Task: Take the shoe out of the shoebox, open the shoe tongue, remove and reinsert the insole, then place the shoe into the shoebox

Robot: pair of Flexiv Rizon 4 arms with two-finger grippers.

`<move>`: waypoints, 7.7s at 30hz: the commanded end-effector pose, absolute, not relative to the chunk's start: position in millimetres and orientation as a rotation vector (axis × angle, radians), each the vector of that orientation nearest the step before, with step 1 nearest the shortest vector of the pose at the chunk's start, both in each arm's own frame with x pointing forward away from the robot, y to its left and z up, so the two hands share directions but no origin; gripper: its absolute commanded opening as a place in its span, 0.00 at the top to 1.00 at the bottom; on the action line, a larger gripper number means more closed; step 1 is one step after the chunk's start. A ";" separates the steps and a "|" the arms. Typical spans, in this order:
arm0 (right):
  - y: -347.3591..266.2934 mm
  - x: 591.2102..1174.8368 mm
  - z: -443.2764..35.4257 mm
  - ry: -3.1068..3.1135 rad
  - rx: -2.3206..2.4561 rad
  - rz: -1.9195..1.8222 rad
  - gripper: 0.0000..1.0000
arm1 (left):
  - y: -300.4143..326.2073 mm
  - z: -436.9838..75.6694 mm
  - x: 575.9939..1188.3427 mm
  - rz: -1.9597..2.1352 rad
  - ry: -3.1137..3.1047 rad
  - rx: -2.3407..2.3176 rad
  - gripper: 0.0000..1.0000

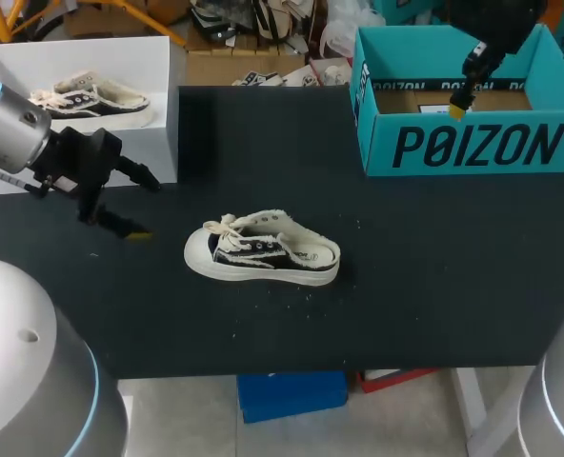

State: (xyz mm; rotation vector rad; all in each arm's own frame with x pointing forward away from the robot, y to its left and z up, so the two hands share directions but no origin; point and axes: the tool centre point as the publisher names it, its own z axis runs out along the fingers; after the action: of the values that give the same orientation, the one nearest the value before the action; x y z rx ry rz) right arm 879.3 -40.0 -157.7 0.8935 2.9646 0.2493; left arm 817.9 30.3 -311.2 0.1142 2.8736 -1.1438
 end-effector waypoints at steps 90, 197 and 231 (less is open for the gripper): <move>155.3 801.7 -413.3 2.559 0.301 1.395 0.00 | 30.4 -312.3 817.1 -1.143 2.868 0.115 0.00; 173.2 801.5 -440.4 2.560 0.304 1.485 1.00 | -155.4 -338.3 812.7 0.806 1.814 -2.256 0.00; 173.2 801.5 -440.4 2.560 0.304 1.485 1.00 | -154.7 -350.4 794.1 0.415 2.079 -1.774 0.00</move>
State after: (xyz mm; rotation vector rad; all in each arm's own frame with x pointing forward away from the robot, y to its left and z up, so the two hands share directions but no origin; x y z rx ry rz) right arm 801.2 172.7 -436.9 0.3005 2.5605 1.4873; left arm 795.2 -154.1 -350.7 -1.7853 2.0871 0.4167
